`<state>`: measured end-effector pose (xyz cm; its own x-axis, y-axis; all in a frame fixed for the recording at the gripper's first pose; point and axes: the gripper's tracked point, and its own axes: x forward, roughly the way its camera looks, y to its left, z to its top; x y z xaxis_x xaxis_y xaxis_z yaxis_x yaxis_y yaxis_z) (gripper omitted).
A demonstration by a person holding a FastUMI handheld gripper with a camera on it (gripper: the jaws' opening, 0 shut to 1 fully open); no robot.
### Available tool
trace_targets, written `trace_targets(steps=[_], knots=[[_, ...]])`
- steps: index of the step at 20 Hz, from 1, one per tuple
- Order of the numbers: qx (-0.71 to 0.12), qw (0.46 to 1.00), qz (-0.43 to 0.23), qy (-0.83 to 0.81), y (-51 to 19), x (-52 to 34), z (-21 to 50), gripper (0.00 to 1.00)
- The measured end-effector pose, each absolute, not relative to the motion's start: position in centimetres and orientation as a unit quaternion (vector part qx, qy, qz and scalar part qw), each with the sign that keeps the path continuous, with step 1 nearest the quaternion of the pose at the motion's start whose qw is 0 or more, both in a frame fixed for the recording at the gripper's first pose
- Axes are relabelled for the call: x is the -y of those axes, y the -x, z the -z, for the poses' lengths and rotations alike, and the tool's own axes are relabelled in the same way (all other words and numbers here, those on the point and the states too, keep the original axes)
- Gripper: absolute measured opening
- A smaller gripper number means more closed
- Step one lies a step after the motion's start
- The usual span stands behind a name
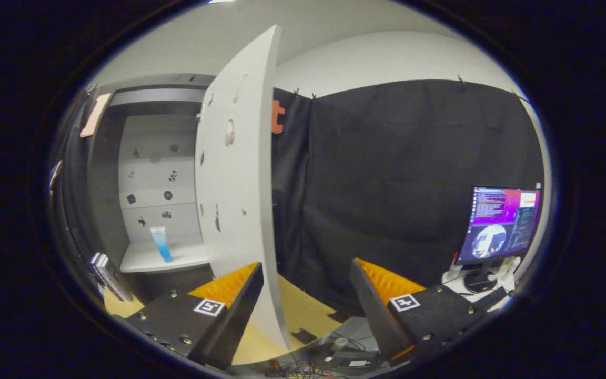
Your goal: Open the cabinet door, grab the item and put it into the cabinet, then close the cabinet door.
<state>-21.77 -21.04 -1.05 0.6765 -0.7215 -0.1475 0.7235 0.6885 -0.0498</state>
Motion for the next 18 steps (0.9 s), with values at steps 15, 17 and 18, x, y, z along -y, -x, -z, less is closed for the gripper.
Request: trace_targets(steps=[15, 17, 18], knots=[[-0.066, 0.923, 0.378, -0.019, 17.2, 26.1, -0.3, 0.94], [-0.070, 0.930, 0.360, -0.017, 16.7, 25.7, -0.2, 0.93], [-0.070, 0.933, 0.353, -0.013, 16.7, 25.4, -0.3, 0.93]])
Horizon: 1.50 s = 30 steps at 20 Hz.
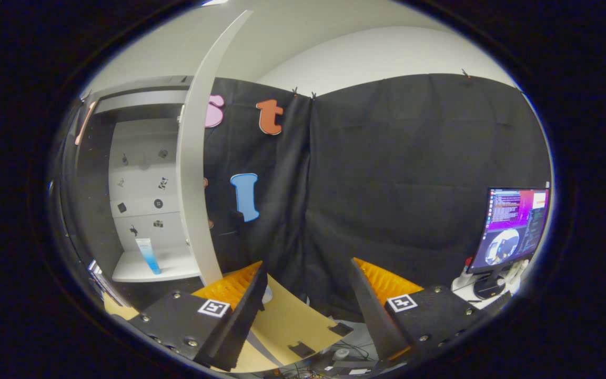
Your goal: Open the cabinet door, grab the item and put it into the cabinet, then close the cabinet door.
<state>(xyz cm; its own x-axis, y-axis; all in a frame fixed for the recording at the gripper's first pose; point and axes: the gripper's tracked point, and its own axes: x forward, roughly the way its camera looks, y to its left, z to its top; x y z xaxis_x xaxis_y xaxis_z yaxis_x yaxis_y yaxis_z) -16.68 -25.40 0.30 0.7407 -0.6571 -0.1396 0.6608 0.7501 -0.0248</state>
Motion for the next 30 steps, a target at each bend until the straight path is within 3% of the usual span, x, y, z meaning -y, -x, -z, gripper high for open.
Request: trace_targets(steps=[3, 8, 18, 30], knots=[[-0.077, 0.945, 0.317, -0.026, 16.0, 23.7, -0.2, 0.93], [-0.079, 0.948, 0.307, -0.023, 15.8, 22.4, -0.2, 0.81], [-0.089, 0.959, 0.268, -0.030, 15.6, 18.9, -0.1, 0.81], [-0.117, 0.988, 0.074, -0.065, 11.1, 8.2, 1.6, 0.83]])
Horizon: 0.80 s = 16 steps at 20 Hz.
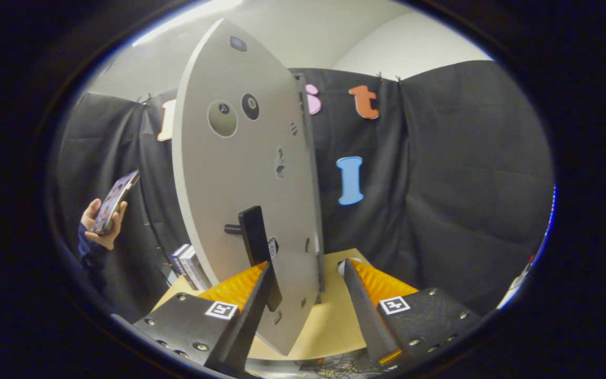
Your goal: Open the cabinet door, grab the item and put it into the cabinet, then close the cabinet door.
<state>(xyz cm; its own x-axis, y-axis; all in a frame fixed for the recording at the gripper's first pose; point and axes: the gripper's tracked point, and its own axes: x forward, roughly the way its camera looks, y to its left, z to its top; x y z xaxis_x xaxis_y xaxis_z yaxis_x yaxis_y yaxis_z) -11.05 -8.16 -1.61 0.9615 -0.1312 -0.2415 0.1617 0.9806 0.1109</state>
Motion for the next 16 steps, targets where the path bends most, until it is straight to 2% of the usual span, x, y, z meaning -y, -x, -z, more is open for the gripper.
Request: trace_targets(steps=[8, 16], knots=[[-0.127, 0.985, -0.066, -0.093, 3.2, 0.8, 3.3, 0.83], [-0.109, 0.977, -0.129, -0.126, -2.2, -3.7, 2.9, 0.85]])
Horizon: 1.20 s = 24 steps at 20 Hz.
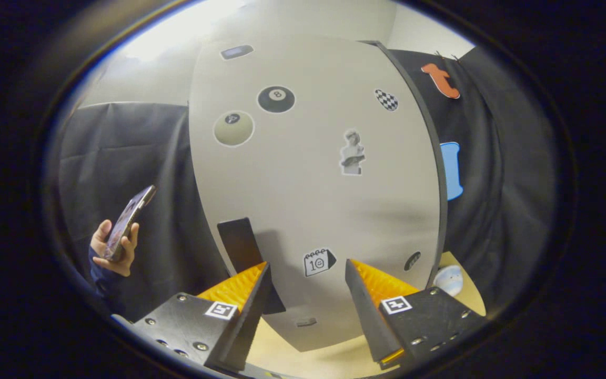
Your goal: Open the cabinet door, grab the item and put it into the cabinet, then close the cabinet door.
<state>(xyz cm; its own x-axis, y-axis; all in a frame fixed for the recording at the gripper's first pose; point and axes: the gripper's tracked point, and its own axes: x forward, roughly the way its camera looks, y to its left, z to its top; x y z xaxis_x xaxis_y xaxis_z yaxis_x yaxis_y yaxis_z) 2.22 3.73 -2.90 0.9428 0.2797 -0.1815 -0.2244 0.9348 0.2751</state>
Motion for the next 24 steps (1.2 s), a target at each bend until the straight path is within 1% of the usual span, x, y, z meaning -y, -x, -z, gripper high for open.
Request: trace_targets(steps=[9, 24], knots=[[-0.105, 0.970, -0.160, -0.147, -3.2, -5.2, 2.4, 0.85], [-0.092, 0.972, -0.172, -0.129, -4.4, -6.5, 1.9, 0.85]])
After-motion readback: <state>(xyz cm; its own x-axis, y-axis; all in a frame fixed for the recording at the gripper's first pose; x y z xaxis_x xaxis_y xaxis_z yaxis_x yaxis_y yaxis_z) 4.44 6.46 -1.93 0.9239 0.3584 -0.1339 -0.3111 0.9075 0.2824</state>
